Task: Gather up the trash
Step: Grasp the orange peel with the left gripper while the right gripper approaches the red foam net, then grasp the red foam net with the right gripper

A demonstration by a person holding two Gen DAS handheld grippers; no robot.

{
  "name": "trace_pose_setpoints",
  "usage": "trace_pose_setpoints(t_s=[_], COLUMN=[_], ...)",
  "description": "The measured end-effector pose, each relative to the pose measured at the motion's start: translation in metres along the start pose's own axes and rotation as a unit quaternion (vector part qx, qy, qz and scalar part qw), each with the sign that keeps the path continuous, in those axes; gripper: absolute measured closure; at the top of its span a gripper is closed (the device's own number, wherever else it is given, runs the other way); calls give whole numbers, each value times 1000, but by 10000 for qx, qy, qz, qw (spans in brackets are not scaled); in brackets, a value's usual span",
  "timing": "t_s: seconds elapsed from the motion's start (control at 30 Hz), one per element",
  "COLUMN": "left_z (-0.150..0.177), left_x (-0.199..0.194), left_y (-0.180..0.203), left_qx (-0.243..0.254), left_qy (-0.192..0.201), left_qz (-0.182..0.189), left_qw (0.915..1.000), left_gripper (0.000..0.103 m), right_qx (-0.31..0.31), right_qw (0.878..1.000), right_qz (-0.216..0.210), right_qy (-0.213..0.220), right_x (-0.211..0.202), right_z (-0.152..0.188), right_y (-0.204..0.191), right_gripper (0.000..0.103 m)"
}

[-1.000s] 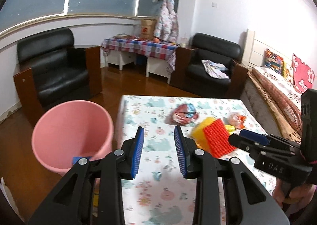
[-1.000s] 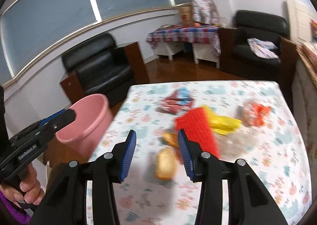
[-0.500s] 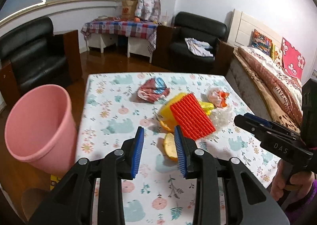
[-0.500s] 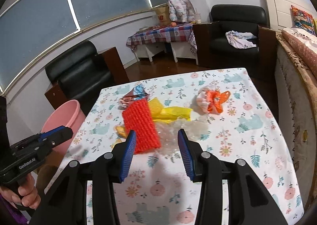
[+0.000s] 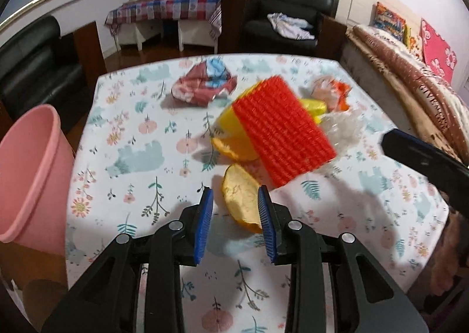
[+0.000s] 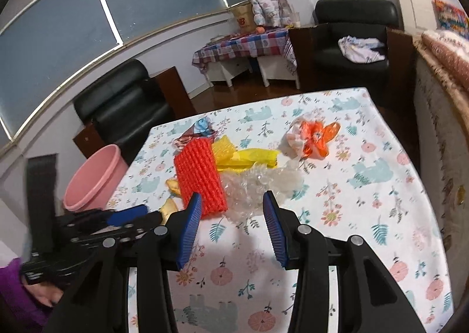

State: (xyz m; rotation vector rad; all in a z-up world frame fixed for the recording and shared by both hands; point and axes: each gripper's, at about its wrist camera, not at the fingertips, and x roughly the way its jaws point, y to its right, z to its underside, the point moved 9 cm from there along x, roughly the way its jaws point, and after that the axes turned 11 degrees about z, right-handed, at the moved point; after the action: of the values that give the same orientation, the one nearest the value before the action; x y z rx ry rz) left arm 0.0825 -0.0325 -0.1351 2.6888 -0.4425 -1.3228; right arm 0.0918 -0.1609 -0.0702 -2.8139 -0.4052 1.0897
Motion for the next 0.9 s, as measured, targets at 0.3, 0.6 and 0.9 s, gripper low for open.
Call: trace_pose_setpoints(t_s=[0.3, 0.6, 0.9], left_z=[3, 3, -1], left_x=[20, 19, -16], left_y=[5, 15, -4], left_qx=[-33, 242, 210], left_qy=[-134, -184, -2], left_qz=[95, 163, 160], left_qw=[9999, 9994, 9997], left_gripper=[71, 96, 96], right_qx=[-12, -118, -443], right_qw=[9999, 9996, 9987], right_qz=[-87, -194, -218], right_qy=[-138, -170, -140], right_x=[7, 17, 29], right_z=[4, -5, -24], right_y=[1, -13, -38], right_gripper=[60, 60, 60])
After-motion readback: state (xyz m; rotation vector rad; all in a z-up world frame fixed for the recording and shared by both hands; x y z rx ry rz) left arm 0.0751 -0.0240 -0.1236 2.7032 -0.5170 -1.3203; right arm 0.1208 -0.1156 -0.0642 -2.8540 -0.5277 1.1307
